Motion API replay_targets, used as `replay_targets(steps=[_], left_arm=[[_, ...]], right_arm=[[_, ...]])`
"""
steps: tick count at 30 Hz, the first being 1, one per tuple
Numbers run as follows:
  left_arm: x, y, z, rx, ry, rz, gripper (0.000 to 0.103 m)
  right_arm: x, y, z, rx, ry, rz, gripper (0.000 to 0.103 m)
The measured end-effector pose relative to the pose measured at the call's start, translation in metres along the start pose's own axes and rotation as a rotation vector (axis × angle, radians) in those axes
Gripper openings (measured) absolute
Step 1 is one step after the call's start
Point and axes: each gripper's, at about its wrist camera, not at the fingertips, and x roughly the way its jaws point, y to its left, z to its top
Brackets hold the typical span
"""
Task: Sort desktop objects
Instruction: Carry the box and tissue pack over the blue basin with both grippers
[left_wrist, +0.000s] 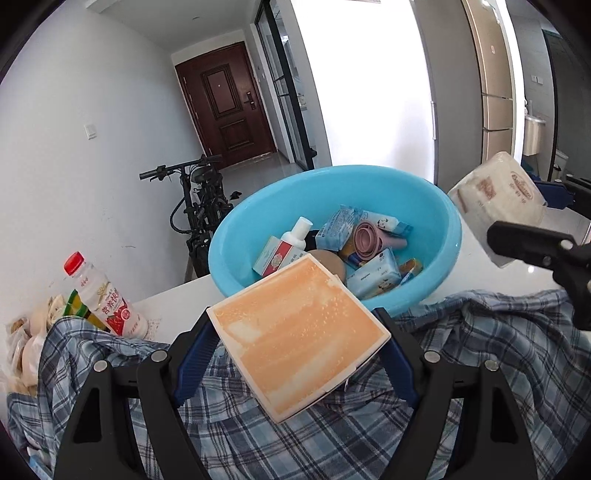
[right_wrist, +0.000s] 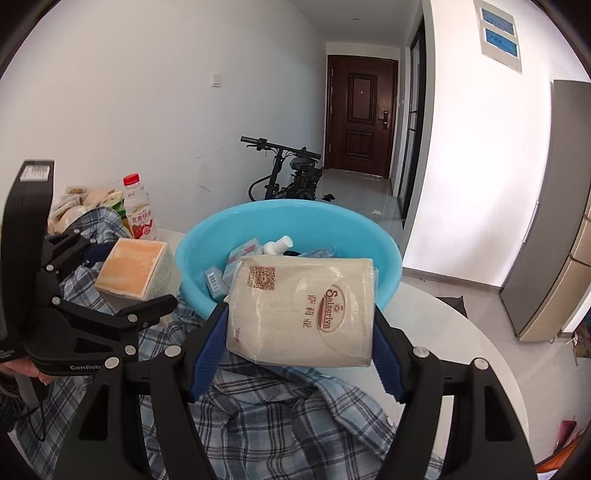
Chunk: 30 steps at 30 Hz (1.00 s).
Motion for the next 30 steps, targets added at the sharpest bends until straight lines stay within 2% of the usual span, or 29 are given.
replay_targets(steps=[4, 12, 16, 17, 20, 23, 25, 30], left_arm=[[0.008, 0.007, 0.015, -0.045, -0.009, -0.031, 0.083], [0.019, 0.001, 0.028, -0.022, -0.02, -0.03, 0.083], [0.031, 0.006, 0.042, -0.044, -0.019, -0.047, 0.083], [0.035, 0.007, 0.046, -0.041, -0.011, -0.046, 0.083], [0.051, -0.002, 0.055, 0.019, 0.005, 0.022, 0.083], [0.066, 0.001, 0.061, -0.021, 0.02, -0.014, 0.083], [0.074, 0.006, 0.063, -0.049, 0.032, -0.033, 0.083], [0.095, 0.016, 0.071, -0.075, 0.052, -0.028, 0.083]], right_arm=[[0.006, -0.011, 0.015, 0.039, -0.013, 0.0, 0.07], [0.016, -0.003, 0.047, 0.022, -0.025, 0.018, 0.07], [0.03, -0.005, 0.059, 0.023, -0.011, 0.014, 0.07], [0.035, -0.008, 0.063, 0.038, -0.008, 0.014, 0.07], [0.054, -0.018, 0.069, 0.12, 0.009, 0.054, 0.07], [0.074, -0.027, 0.067, 0.183, 0.038, 0.085, 0.07], [0.086, -0.032, 0.064, 0.196, 0.049, 0.062, 0.07], [0.104, -0.047, 0.062, 0.219, 0.066, -0.001, 0.07]])
